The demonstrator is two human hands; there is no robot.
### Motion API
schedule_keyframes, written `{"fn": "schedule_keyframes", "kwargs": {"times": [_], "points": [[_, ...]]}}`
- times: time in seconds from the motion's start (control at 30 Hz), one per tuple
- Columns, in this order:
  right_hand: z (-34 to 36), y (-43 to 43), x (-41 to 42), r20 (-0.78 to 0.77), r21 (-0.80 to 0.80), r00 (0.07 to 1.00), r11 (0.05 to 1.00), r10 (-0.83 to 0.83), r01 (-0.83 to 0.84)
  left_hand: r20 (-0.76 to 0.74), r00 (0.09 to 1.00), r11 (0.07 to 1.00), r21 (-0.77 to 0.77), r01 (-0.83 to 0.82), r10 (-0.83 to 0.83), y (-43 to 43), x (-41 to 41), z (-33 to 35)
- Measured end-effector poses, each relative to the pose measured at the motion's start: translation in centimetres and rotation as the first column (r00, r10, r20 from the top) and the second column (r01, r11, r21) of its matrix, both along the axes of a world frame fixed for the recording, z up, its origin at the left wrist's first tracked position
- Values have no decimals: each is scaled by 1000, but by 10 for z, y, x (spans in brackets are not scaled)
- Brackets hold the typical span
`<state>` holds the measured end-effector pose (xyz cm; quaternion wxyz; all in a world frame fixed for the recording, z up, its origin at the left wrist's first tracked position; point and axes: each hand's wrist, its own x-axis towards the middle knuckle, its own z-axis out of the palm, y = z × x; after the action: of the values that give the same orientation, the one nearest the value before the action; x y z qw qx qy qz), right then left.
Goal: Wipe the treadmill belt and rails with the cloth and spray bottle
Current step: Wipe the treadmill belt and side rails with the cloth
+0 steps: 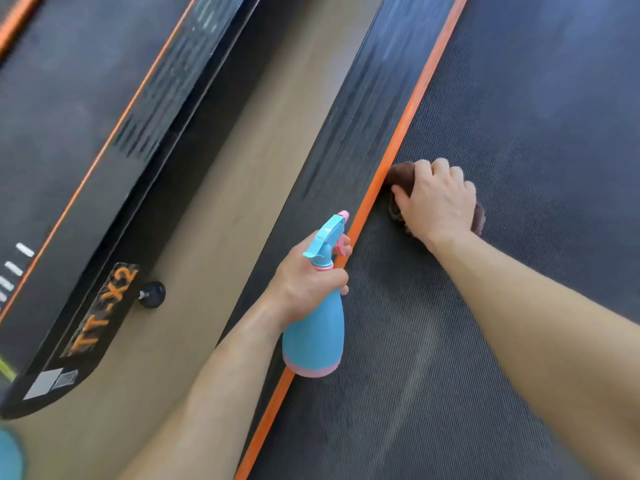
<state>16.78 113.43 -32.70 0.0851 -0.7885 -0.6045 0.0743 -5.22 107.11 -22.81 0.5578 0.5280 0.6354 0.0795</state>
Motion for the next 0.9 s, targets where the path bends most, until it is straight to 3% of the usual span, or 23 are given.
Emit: {"fn": "schedule_keyframes", "kwargs": {"times": [0.1,0.2,0.3,0.37,0.43,0.53,0.6,0.73,0.77,0.9], "points": [[3,-51,-17,3,6,994,994,111,-111,-11,1000,1000,-25,-16,16,-4,-3,7],[-1,-130,-34,8,-11,944,944,331,-331,-14,1000,1000,-22,-14,14,-5,-4,12],[-7,-126,-20,58,-25,863,865,502,-502,-9,1000,1000,-28,5,-5,-2,1,14],[-9,-93,-10,84,-2,904,907,419,-421,-14,1000,999,-34,24,-24,0,6,14],[-9,-57,-1,74,27,973,975,220,-222,-14,999,998,-38,48,-48,2,13,11],[-10,-51,-4,21,-4,997,997,74,-74,-3,997,997,-35,73,-73,5,24,4],[-10,-91,-7,6,24,998,998,62,-62,7,996,995,-37,91,-91,9,34,4],[-15,-190,23,42,23,970,970,240,-241,26,986,985,-47,164,-163,19,68,7],[-17,-195,43,60,10,976,978,209,-210,35,981,981,-41,191,-190,21,80,7],[-13,-161,131,121,-28,970,976,-211,215,69,954,953,-69,295,-291,18,132,7]]}}
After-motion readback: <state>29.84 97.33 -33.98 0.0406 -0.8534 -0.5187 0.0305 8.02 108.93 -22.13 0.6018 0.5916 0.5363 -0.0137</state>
